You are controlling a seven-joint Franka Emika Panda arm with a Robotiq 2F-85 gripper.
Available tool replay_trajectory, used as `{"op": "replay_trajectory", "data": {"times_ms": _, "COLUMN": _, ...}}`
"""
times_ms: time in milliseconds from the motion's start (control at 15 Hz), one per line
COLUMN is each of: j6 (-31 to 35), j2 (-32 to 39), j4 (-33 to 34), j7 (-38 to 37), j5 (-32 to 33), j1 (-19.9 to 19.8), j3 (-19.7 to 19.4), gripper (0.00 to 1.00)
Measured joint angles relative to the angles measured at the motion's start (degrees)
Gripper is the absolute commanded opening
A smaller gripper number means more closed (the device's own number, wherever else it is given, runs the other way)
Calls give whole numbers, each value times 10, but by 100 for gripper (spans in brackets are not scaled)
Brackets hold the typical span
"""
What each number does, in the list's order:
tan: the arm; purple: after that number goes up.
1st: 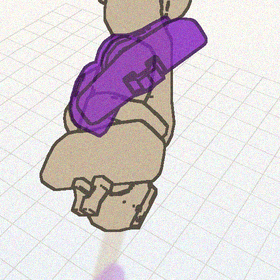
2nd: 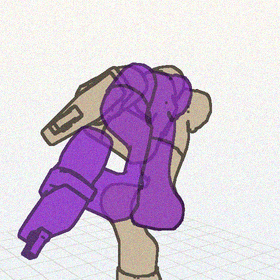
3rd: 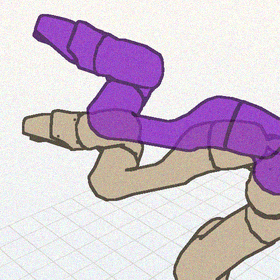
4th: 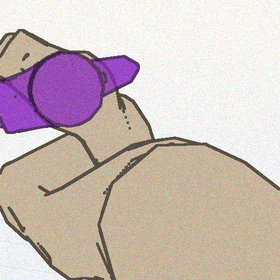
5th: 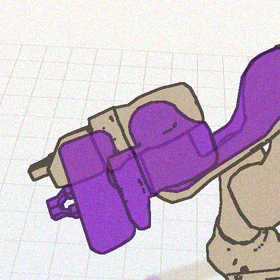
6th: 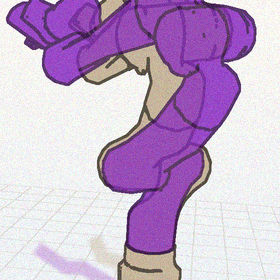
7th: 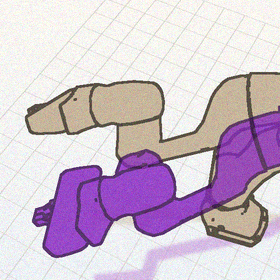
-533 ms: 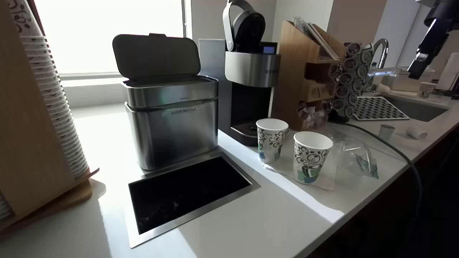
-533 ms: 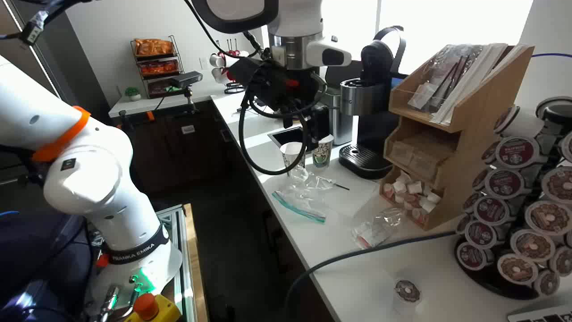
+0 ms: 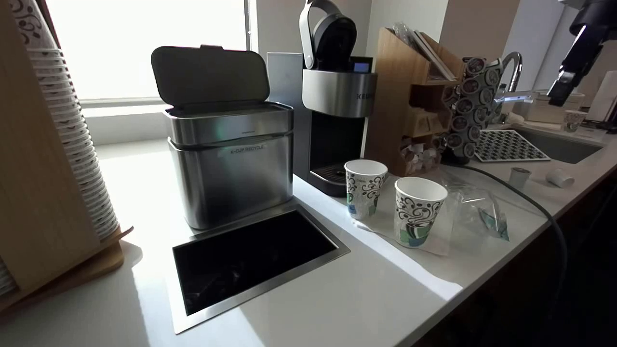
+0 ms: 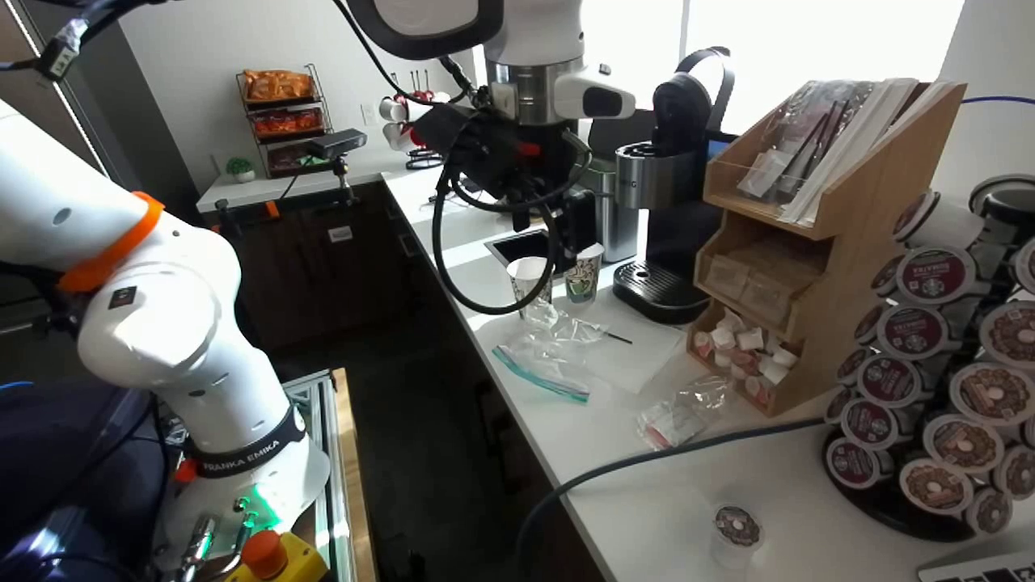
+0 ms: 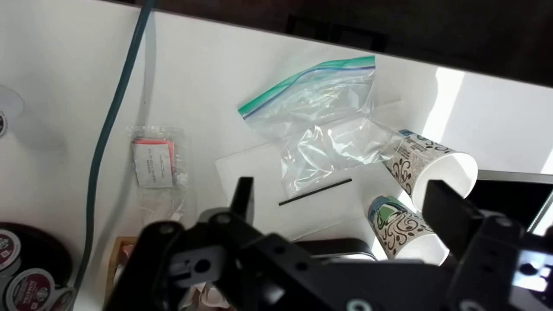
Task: Put the cups together
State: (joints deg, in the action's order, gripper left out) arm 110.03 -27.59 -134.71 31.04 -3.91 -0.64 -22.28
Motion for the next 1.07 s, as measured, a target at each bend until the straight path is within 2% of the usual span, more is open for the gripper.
{"op": "replay_trajectory", "data": {"times_ms": 133, "j6": 27, "j2": 0, "j4": -6, "j7": 0, "j5": 0, "j1": -3, "j3": 21, "gripper": 100}}
{"op": "replay_trajectory", "data": {"times_ms": 533, "j6": 177, "j2": 11, "j4": -53, "j7": -2, "j5": 0, "j1": 13, "j3": 98, "gripper": 100}}
{"op": "replay_trajectory", "data": {"times_ms": 800, "j6": 231, "j2": 21, "j4": -78, "j7": -4, "j5": -11, "j1": 33, "j3": 114, "gripper": 100}}
{"op": "replay_trajectory", "data": {"times_ms": 1067, "j6": 253, "j2": 27, "j4": -102, "j7": -3, "j5": -42, "j1": 58, "j3": 117, "gripper": 100}}
